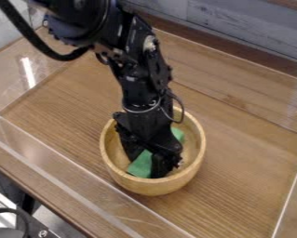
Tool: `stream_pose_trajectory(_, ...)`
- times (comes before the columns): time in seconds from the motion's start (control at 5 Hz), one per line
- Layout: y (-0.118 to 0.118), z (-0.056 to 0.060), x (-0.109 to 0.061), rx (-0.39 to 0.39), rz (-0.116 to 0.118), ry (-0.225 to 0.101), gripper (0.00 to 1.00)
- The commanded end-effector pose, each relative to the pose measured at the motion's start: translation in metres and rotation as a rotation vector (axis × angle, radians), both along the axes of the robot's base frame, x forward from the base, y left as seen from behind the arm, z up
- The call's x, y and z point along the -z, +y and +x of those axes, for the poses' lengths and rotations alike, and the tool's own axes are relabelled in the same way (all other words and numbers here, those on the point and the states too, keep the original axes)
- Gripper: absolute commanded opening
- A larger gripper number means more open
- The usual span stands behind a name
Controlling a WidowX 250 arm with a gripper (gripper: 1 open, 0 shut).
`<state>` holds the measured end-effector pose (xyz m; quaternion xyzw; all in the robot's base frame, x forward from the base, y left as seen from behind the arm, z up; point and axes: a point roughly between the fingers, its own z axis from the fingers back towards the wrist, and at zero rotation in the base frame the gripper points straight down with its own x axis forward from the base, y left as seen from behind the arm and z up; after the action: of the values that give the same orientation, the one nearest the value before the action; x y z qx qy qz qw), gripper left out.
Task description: Remove the green block from inside the brown bowl and put it on the table
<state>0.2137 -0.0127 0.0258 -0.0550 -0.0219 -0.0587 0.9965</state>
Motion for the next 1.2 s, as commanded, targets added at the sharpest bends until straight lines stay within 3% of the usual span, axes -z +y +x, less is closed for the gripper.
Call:
stream_pose_trajectory(0.0,-0.001,0.003,-0.006,0.001,-0.001,-0.022,0.0)
stream_pose_trajectory(1.0,-0.005,-0.003,-0.021,-0.01,-0.005,0.008,0.0)
